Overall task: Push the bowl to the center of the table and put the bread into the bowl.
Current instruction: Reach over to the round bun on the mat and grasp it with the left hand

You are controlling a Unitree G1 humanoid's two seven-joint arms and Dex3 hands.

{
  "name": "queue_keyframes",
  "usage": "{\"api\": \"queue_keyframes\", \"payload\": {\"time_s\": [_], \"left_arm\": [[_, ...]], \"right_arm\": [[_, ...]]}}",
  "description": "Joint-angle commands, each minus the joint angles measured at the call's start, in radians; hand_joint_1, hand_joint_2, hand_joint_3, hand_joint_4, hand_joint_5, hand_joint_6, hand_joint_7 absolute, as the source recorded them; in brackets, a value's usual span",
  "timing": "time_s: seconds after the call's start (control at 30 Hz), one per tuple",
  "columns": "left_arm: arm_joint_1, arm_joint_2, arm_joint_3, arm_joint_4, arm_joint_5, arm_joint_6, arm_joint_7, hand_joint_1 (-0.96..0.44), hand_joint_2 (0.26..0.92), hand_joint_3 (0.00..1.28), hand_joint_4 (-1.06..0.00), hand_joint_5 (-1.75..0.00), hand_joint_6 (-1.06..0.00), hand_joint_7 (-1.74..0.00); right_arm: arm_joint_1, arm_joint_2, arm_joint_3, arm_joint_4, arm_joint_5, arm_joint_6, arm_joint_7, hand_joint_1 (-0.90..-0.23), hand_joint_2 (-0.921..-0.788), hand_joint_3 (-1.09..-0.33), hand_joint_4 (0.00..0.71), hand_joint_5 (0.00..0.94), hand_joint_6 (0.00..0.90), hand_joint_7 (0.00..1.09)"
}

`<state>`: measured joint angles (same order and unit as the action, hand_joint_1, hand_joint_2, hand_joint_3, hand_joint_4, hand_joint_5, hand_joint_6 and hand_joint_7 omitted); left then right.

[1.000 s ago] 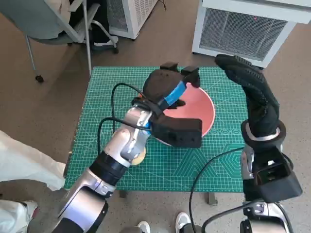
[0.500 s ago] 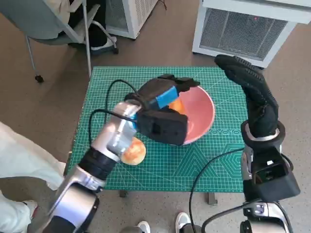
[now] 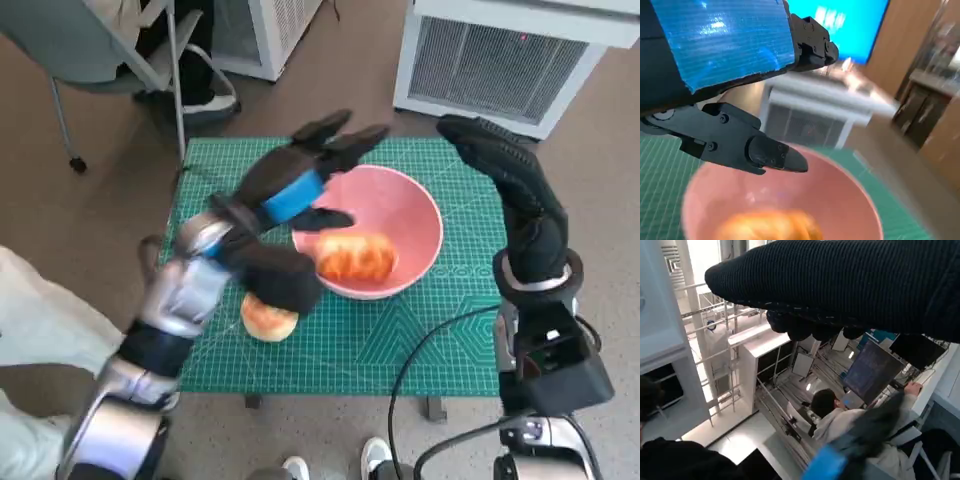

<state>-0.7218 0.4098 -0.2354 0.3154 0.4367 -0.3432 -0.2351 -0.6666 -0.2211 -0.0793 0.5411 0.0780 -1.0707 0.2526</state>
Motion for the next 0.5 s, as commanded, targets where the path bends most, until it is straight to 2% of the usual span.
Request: {"api": "queue_keyframes", "payload": {"time_s": [0.03,0.3,0.5], "left_arm": [[0.095,0.084,0.08,-0.1,-0.084,-0.087,-0.021,-0.52,0.92,0.01,-0.19,-0.02,-0.3,-0.03],[0.233,0.195,0.179,-0.219,-0.224,-0.171,-0.111,-0.5,0.909,0.0,-0.25,-0.02,-0.36,-0.05],[0.329,0.269,0.224,-0.259,-0.234,-0.24,-0.142,-0.47,0.892,0.0,-0.27,-0.02,-0.39,-0.05]], "right_arm": [[0.013,-0.004,0.005,0.0,0.007,0.006,0.005,-0.559,-0.921,-0.791,0.253,0.0,0.069,0.47],[0.011,-0.005,0.012,0.004,0.021,0.004,0.016,-0.565,-0.921,-0.789,0.253,0.0,0.068,0.47],[0.005,-0.005,0.016,0.011,0.025,0.004,0.02,-0.567,-0.921,-0.789,0.253,0.0,0.068,0.47]]}}
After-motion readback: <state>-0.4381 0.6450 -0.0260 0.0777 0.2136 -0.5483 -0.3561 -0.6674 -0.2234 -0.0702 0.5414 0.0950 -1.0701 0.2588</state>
